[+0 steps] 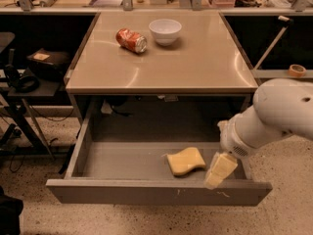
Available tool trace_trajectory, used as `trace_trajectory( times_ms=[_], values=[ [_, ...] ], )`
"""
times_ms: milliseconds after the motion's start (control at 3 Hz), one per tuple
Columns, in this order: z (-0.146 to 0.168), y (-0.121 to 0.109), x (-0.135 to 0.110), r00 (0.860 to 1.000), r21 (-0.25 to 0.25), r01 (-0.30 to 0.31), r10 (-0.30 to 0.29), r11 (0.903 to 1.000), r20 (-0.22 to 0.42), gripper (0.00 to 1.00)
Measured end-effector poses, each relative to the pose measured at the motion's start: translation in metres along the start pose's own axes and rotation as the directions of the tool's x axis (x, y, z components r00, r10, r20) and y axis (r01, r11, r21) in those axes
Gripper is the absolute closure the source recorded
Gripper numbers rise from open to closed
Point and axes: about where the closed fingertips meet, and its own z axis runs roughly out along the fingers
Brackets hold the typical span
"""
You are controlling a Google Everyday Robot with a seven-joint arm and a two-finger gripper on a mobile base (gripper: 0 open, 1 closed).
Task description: Pick sponge from top drawer and place on counter
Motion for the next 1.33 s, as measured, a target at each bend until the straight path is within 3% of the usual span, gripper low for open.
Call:
trace_trajectory(
  times_ms=[333, 667, 1000, 1333],
  values=[
    [0.047, 0.009, -0.03, 0.999, -0.048, 0.046, -0.045, 0.9978, 0.022, 0.0],
    [0.08, -0.008, -0.067, 0.994, -0.063, 0.103, -0.101, 0.9927, 0.038, 0.0],
    [0.092, -0.037, -0.107, 0.984, -0.053, 0.174, -0.172, 0.9832, 0.048, 0.0],
    [0.09, -0.039, -0.114, 0.983, -0.047, 0.178, -0.175, 0.983, 0.056, 0.0]
  ],
)
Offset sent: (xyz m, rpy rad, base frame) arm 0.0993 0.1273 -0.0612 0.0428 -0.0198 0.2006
